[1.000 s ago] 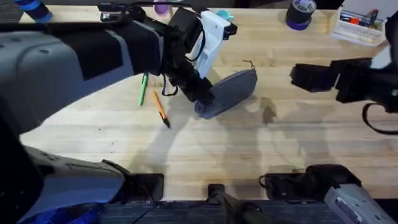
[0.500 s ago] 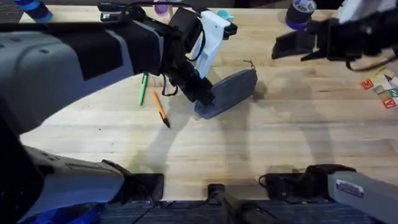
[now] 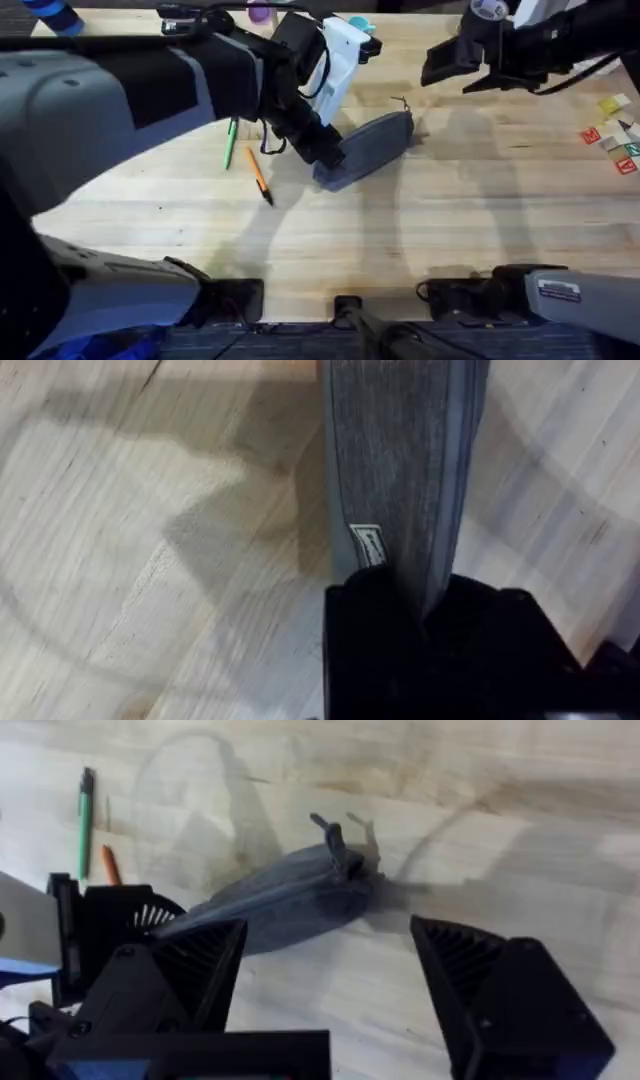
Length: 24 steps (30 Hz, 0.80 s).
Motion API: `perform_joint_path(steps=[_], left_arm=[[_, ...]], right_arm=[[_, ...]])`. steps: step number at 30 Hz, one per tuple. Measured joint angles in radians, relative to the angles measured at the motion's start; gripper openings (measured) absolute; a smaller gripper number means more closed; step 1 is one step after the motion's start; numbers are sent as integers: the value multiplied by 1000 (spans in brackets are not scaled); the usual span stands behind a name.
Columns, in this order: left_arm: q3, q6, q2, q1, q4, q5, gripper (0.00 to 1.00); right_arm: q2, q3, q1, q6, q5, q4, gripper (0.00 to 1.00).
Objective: Unzip the bag, pick up the pens from the table one at a time and place them inside, then zip the bag closed.
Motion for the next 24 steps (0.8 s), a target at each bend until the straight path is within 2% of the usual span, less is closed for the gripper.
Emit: perform_joint_path(steps=[13, 24], left_arm=[[0, 0, 0, 0, 0, 0, 40], [0, 0, 0, 0, 0, 0, 41]], right_arm=[[24, 1, 0, 7, -8, 70, 996], [191, 2, 16, 11, -45, 111, 996]])
